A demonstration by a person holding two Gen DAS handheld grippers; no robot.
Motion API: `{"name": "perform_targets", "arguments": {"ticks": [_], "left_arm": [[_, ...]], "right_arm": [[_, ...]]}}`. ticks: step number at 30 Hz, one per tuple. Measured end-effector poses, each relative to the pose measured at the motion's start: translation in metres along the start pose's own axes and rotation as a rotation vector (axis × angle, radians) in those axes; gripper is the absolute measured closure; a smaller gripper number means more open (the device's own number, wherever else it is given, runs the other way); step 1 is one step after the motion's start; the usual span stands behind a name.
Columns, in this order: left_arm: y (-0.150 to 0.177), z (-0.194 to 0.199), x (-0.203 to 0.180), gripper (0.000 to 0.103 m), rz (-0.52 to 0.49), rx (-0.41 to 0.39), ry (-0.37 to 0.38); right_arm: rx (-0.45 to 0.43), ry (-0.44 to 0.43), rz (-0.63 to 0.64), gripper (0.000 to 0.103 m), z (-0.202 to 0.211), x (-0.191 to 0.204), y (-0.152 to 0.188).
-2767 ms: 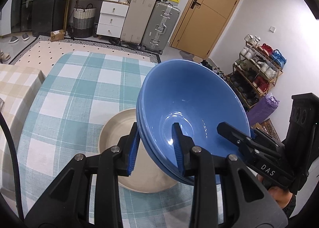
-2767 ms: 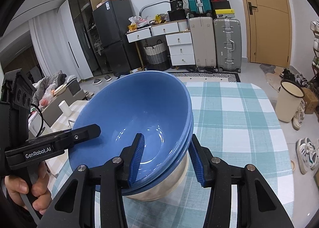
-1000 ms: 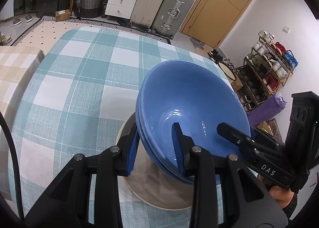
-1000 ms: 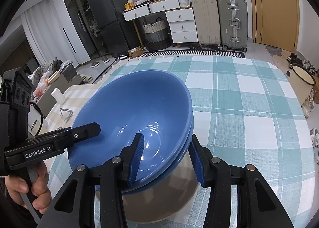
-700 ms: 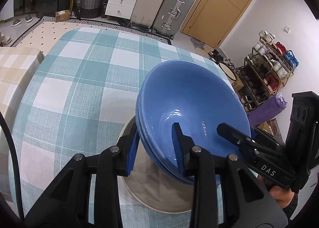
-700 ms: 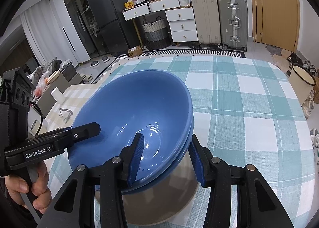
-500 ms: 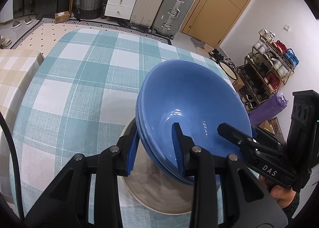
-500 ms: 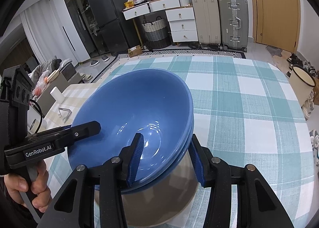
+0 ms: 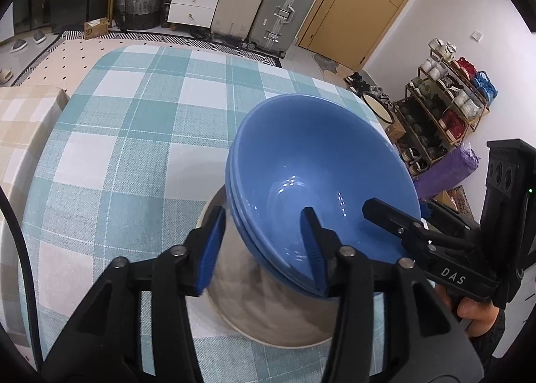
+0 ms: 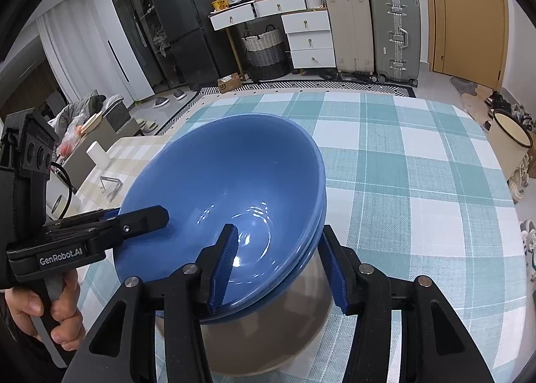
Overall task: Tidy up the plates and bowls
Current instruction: 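Lower the nested blue bowls onto the cream plate stack with both grippers, then open both grippers and pull them back from the bowl rim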
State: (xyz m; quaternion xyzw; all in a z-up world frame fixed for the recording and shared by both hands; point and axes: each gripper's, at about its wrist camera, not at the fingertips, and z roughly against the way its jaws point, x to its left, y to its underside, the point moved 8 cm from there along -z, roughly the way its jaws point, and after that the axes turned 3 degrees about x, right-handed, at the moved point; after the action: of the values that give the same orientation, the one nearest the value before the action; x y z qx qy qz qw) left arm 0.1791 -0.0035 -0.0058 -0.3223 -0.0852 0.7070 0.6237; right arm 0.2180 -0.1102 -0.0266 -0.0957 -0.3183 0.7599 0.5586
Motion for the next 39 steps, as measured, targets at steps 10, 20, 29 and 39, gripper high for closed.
{"name": "perform_targets", "arguments": {"ticks": [10,20,29,39], "left_arm": [[0.009,0.018,0.001,0.026,-0.041,-0.047,-0.031],[0.024,0.061,-0.002,0.001,-0.129,-0.154,-0.106],[0.054,0.101,0.005,0.001,-0.180,-0.286,-0.152],[0.089,0.110,0.008,0.001,-0.230,-0.385,-0.141]], "right_arm": [[-0.014,-0.012,-0.007,0.021,0.012,-0.007,0.006],[-0.057,-0.013,0.050,0.002,0.032,-0.005,0.013],[-0.226,-0.054,0.138,0.001,0.067,0.003,0.033],[-0.345,-0.088,0.173,0.001,0.088,0.004,0.070]]}}
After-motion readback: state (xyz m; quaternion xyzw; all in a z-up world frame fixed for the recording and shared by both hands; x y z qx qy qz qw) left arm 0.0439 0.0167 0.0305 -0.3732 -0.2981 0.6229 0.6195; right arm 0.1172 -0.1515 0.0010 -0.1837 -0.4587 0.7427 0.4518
